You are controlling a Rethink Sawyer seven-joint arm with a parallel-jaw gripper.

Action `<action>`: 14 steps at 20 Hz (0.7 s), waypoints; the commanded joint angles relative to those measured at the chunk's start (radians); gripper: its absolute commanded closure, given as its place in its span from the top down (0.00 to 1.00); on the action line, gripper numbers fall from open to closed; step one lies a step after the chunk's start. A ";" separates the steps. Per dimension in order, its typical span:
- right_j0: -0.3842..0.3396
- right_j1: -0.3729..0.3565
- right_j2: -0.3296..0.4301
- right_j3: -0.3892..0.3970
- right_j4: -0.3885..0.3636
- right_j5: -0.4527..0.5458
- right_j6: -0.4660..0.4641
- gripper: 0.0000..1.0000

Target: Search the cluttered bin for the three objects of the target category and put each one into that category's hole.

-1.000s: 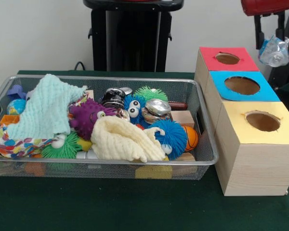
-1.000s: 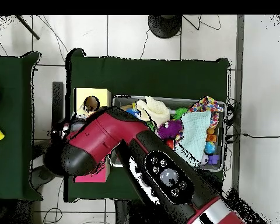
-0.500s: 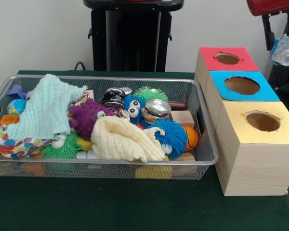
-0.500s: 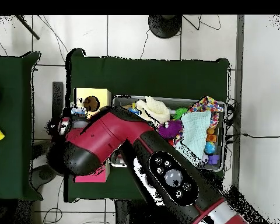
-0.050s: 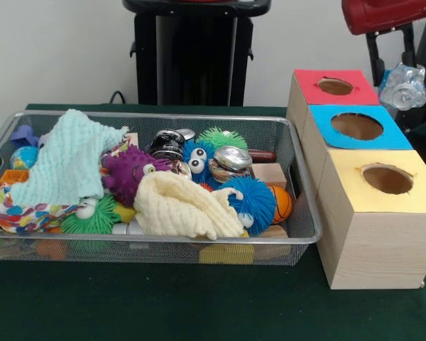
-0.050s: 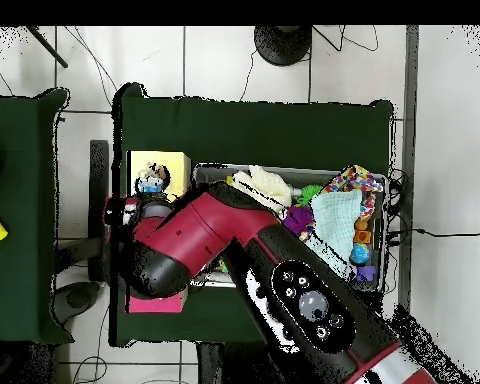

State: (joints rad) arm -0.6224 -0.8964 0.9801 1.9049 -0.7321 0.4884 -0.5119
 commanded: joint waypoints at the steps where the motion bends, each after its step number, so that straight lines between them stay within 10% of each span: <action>1: -0.044 0.055 -0.059 0.068 -0.110 -0.012 0.102 0.00; 14: 0.041 0.039 -0.123 0.076 -0.198 -0.051 0.231 0.00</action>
State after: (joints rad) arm -0.6164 -0.8705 0.9435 1.9271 -0.8421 0.4855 -0.5119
